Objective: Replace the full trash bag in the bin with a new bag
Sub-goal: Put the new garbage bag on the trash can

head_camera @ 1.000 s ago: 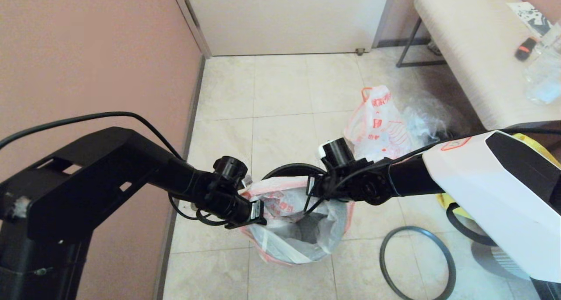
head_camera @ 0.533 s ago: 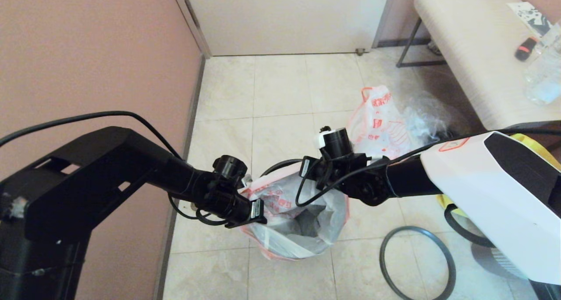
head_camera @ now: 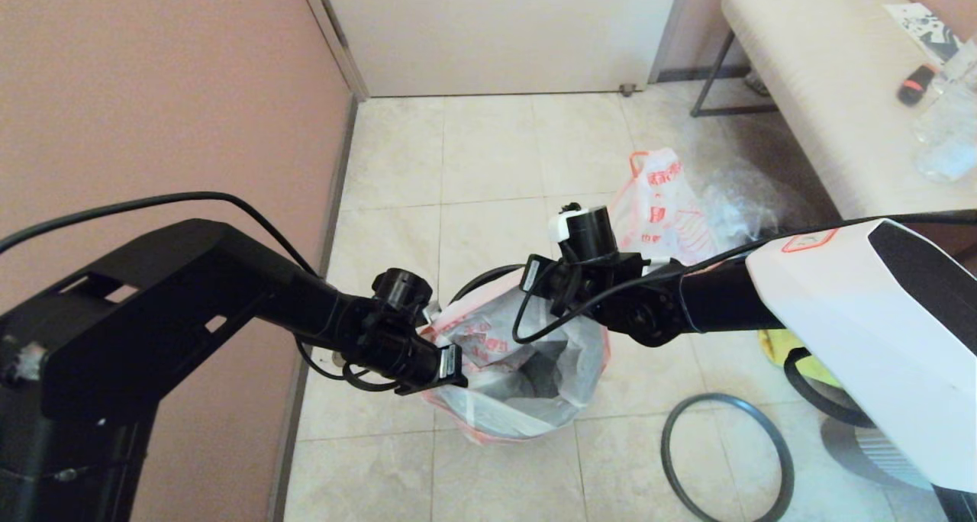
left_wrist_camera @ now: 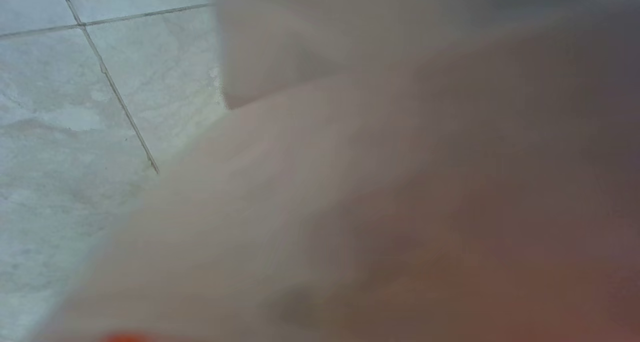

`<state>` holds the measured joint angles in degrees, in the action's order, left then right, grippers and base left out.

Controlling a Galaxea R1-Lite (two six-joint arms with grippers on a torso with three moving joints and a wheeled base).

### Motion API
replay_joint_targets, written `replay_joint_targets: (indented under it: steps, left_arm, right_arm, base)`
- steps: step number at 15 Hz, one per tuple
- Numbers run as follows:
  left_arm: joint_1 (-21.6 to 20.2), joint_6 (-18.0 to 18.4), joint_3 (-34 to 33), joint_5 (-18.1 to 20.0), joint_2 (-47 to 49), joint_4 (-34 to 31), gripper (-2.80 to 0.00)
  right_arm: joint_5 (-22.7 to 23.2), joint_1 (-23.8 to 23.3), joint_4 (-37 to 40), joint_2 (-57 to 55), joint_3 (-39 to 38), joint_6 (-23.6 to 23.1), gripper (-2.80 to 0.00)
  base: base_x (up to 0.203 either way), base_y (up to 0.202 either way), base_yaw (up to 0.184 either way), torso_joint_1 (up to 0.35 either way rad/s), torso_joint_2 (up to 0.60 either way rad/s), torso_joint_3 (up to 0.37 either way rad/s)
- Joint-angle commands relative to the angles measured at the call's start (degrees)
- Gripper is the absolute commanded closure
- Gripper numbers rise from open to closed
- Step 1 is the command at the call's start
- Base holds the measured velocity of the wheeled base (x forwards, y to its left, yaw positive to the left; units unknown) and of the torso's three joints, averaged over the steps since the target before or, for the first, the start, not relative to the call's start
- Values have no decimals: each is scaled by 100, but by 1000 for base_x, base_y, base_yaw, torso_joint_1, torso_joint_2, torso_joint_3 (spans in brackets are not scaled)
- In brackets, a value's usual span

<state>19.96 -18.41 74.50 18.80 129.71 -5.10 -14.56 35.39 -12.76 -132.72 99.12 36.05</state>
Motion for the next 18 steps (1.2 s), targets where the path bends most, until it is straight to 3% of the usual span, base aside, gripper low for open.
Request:
replay_joint_targets:
  steps: [1, 9, 13, 18]
  left_arm:
    - [8, -13, -5, 1, 11, -27, 0]
    - [1, -31, 21, 1, 19, -18, 0]
    - [0, -31, 12, 1, 11, -9, 0]
    - [0, -13, -14, 10, -7, -9, 0]
  right_arm:
    - [-21, 38, -12, 152, 48, 62, 0]
    - [6, 270, 394, 349, -146, 140, 0]
    - [6, 85, 362, 127, -53, 127, 0]
    - [3, -272, 383, -327, 688, 98, 0]
  base:
    - [0, 0, 0, 0, 0, 0]
    - [0, 0, 0, 0, 0, 0]
    - [0, 0, 0, 0, 0, 0]
    - [0, 0, 0, 0, 0, 0]
